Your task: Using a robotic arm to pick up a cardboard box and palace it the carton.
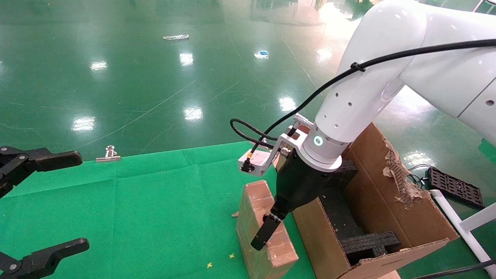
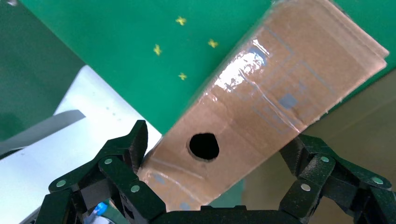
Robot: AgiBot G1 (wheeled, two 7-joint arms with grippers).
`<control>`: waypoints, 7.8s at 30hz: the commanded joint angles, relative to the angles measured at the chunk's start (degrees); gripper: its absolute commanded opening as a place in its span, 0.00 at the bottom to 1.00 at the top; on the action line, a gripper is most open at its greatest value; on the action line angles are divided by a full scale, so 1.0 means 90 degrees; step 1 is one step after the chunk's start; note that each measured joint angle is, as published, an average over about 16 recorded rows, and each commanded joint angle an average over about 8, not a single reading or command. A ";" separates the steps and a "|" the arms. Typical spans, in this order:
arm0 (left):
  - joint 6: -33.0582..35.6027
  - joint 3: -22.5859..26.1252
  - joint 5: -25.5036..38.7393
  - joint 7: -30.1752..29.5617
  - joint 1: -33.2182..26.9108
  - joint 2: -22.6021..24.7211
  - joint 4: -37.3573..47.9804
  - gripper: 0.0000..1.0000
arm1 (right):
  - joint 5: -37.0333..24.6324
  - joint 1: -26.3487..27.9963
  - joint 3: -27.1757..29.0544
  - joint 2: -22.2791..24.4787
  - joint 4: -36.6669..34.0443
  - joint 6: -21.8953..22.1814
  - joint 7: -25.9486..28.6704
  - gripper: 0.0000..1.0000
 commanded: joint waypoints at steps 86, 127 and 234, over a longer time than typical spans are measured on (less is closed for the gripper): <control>-0.0015 0.0035 -0.0024 0.0018 -0.0008 -0.0015 0.0000 1.00 | -0.1157 0.0097 0.0348 0.1904 -0.4773 0.1100 -0.2071 0.00; -0.0022 0.0050 -0.0035 0.0025 -0.0011 -0.0021 0.0000 1.00 | -0.0340 -0.2163 0.0817 0.0949 -0.6282 0.2819 -0.2983 1.00; -0.0035 0.0085 -0.0059 0.0045 -0.0020 -0.0035 0.0008 1.00 | 0.2878 -0.4527 0.6937 0.2305 0.0112 0.0675 -0.6396 1.00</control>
